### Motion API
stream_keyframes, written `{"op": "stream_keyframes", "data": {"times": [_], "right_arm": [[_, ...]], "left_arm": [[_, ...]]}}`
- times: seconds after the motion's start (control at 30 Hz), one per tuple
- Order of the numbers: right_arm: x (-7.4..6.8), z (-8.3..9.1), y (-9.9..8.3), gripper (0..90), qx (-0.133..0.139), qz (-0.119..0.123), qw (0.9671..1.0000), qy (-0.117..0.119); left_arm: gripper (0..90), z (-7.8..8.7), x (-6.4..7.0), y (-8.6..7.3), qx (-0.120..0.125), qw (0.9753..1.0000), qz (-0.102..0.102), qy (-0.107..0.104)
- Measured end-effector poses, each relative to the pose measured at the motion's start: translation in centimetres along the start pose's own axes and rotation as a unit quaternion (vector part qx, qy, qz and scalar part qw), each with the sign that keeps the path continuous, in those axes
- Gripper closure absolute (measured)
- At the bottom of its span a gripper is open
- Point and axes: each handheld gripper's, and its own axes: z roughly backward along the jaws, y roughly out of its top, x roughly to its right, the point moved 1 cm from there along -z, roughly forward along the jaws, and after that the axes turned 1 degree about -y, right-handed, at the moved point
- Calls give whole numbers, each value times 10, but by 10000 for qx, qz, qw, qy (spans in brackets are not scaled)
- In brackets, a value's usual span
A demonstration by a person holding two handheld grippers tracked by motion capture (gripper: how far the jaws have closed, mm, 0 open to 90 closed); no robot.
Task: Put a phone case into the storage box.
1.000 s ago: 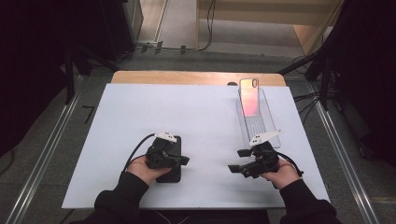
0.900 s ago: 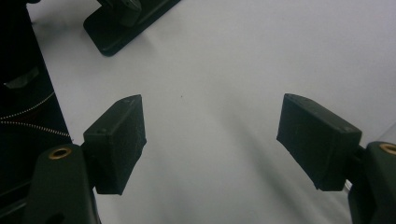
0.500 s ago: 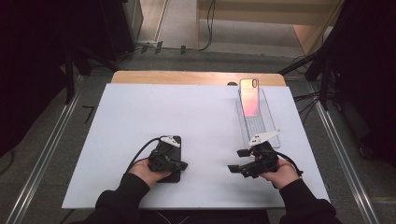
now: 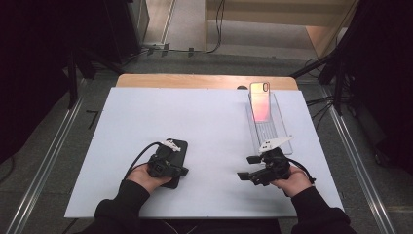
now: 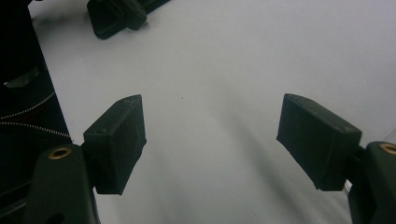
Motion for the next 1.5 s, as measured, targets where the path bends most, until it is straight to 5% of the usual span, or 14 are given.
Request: {"op": "stream_keyframes", "data": {"times": [0.27,0.7,0.83,0.93,1.07,1.3,1.5], "right_arm": [[0,-1,0,219,7,14,10000,4],[0,-1,0,219,6,24,10000,15],[0,0,0,219,-2,15,10000,13],[0,0,0,219,10,31,10000,12],[0,0,-1,216,-8,57,10000,-6],[-1,3,-2,216,23,18,10000,-77],[-1,7,-6,216,59,22,9999,-85]], "left_arm": [[900,11,-13,-6,37,9998,119,141],[898,29,-40,-14,184,9974,604,340],[782,36,-35,-12,430,9973,589,-67],[697,47,-32,-11,706,9959,492,-291],[551,60,-26,-14,1208,9915,85,-480],[477,76,-11,-21,1884,9807,-452,-282],[398,80,-6,-22,1868,9810,-363,-385]]}}
